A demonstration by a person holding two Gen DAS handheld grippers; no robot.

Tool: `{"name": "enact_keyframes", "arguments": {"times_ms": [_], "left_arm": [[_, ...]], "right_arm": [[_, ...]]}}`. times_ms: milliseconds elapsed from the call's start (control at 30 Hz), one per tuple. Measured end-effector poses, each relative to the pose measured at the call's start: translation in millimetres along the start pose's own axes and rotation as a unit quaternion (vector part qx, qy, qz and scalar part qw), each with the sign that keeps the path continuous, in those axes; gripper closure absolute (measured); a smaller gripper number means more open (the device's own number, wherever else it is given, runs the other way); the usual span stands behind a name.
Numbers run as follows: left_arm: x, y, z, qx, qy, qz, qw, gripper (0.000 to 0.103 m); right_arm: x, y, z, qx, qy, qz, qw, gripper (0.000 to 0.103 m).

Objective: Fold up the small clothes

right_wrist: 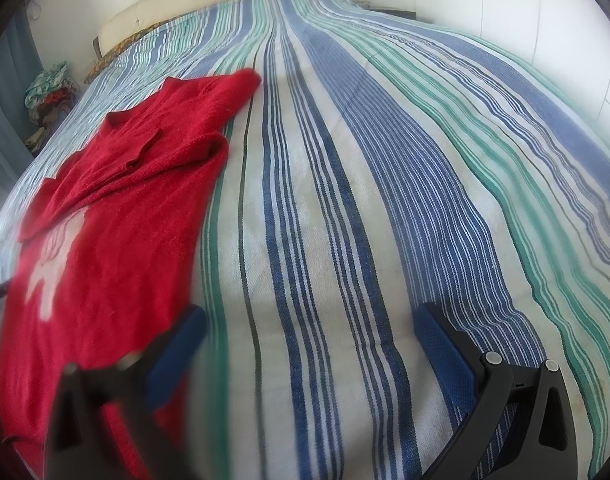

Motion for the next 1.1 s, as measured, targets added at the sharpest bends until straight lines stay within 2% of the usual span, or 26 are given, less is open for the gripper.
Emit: {"name": "enact_keyframes", "arguments": {"times_ms": [333, 433, 533, 600, 633, 700, 767, 833, 900, 1000, 1067, 1100], "left_arm": [[-0.3, 0.2, -0.9, -0.002, -0.002, 0.002, 1.0000, 0.000], [-2.7, -0.4, -2.4, 0.001, -0.007, -0.004, 1.0000, 0.000], [0.4, -3.5, 0.6, 0.031, 0.006, -0.008, 0.9995, 0.001], [4.4, -0.6, 15.9, 0.062, 0.011, -0.005, 0.9980, 0.002], [5.8, 5.3, 29.8, 0.072, 0.028, 0.000, 0.9970, 0.003], [3.8, 23.8, 67.4, 0.075, 0.102, 0.006, 0.9919, 0.003], [-4.6, 48.7, 105.3, 0.077, 0.176, -0.001, 0.9813, 0.003], [-18.7, 74.4, 129.7, 0.095, 0.219, -0.018, 0.9710, 0.003], [-32.9, 94.9, 139.5, 0.119, 0.236, -0.031, 0.9638, 0.005], [-50.1, 115.6, 133.3, 0.164, 0.259, -0.026, 0.9516, 0.026], [-59.6, 122.3, 126.7, 0.183, 0.249, -0.038, 0.9503, 0.041], [-63.0, 123.2, 126.9, 0.181, 0.246, -0.044, 0.9514, 0.042]], "right_arm": [[1.7, 0.0, -2.4, 0.001, 0.006, 0.005, 1.000, 0.000], [1.6, -8.0, 1.7, 0.025, -0.003, 0.004, 1.000, 0.002], [7.2, -27.4, 34.7, 0.033, -0.031, 0.022, 0.999, 0.011], [18.3, -37.9, 72.9, 0.021, -0.049, 0.075, 0.996, 0.011], [24.2, -39.8, 91.5, 0.025, -0.061, 0.104, 0.992, 0.011], [33.1, -34.6, 119.8, 0.054, -0.091, 0.142, 0.984, 0.011], [39.7, -17.7, 135.4, 0.096, -0.130, 0.148, 0.976, 0.011], [48.0, 6.8, 136.4, 0.143, -0.170, 0.133, 0.966, 0.011], [56.7, 33.4, 125.8, 0.183, -0.211, 0.097, 0.955, 0.011], [66.1, 62.6, 96.5, 0.230, -0.230, 0.039, 0.945, 0.015], [69.1, 72.1, 80.9, 0.242, -0.227, 0.014, 0.943, 0.021], [69.0, 75.4, 73.9, 0.247, -0.219, 0.005, 0.944, 0.022]]}}
Point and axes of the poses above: each gripper's, at about its wrist camera, not at the fingertips, and z roughly against the way its jaws point, x to its left, y to its underside, the point moved 3 cm from there along -z, roughly the way its jaws point, and after that the axes turned 8 degrees about -y, right-handed, at the moved point
